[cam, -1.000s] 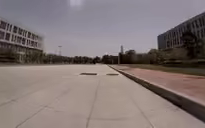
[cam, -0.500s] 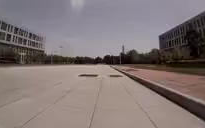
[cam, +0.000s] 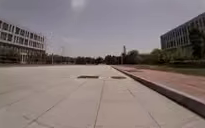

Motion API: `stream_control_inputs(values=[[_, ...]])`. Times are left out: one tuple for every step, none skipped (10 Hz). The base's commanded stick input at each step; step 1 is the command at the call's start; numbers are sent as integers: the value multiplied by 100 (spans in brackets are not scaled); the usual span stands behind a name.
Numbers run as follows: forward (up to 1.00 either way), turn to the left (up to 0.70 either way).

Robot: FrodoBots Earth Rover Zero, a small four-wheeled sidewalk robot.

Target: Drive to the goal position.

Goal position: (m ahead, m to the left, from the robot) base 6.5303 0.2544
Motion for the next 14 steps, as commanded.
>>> stream_control_inputs(values=[[100,-15],[100,-31],[100,-8],[100,0],[100,0],[100,0],[100,0],[100,0],[100,0],[100,-8],[100,-19],[100,-30],[100,-28],[100,-4]])
